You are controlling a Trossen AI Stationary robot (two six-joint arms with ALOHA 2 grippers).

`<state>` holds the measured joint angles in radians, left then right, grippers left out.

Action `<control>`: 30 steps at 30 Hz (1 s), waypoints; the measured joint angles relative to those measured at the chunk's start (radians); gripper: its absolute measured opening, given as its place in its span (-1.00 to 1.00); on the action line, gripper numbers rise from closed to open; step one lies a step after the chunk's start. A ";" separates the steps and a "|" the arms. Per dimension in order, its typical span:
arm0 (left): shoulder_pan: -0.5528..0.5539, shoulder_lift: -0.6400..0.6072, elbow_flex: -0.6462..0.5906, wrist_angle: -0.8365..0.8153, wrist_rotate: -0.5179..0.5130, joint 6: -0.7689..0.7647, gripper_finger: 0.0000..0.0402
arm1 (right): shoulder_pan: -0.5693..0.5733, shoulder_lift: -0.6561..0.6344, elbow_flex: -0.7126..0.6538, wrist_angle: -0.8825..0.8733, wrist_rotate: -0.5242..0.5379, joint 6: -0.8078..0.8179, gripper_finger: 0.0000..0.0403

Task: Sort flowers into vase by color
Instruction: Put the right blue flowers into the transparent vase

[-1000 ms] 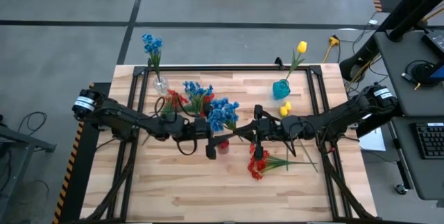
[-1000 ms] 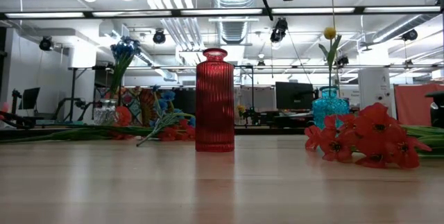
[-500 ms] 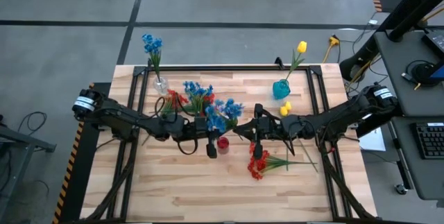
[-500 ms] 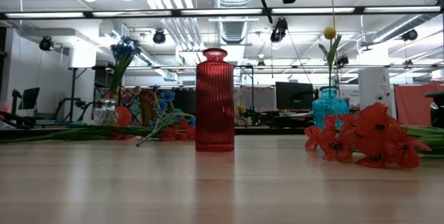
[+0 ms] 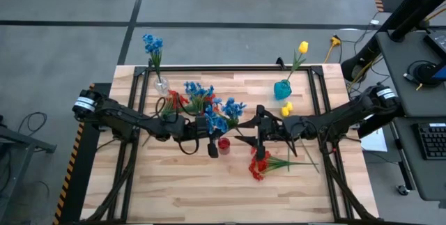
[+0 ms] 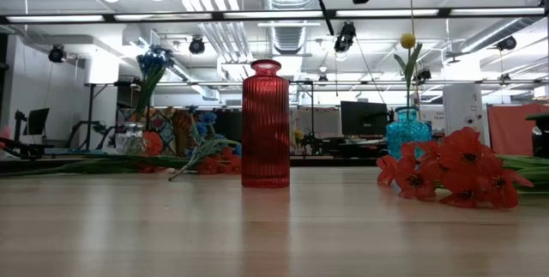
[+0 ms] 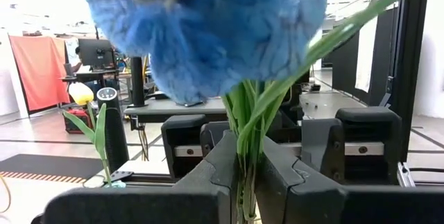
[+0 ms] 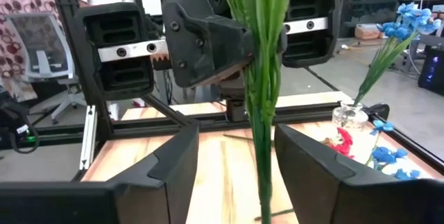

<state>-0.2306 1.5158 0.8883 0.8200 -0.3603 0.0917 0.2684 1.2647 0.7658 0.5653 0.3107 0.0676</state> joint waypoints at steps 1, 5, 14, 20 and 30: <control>0.000 -0.002 0.000 -0.001 0.000 0.000 -0.93 | 0.000 -0.007 0.000 -0.010 0.000 0.000 -0.07; 0.000 -0.016 0.000 -0.026 0.000 0.000 -0.93 | 0.000 -0.052 0.000 -0.075 0.002 0.004 -0.03; 0.000 -0.157 0.000 -0.285 -0.218 0.000 -0.93 | -0.002 -0.145 0.000 -0.230 0.084 0.062 -0.03; 0.018 -0.299 -0.001 -0.576 -0.514 0.004 -0.93 | -0.003 -0.151 0.000 -0.248 0.092 0.066 -0.03; 0.213 -0.557 -0.106 -0.720 -0.592 -0.004 -0.93 | -0.003 -0.141 0.000 -0.255 0.092 0.065 -0.03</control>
<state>-0.0177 0.9589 0.7818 0.1000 -0.9520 0.0873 0.2657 1.1235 0.7658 0.3107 0.4024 0.1322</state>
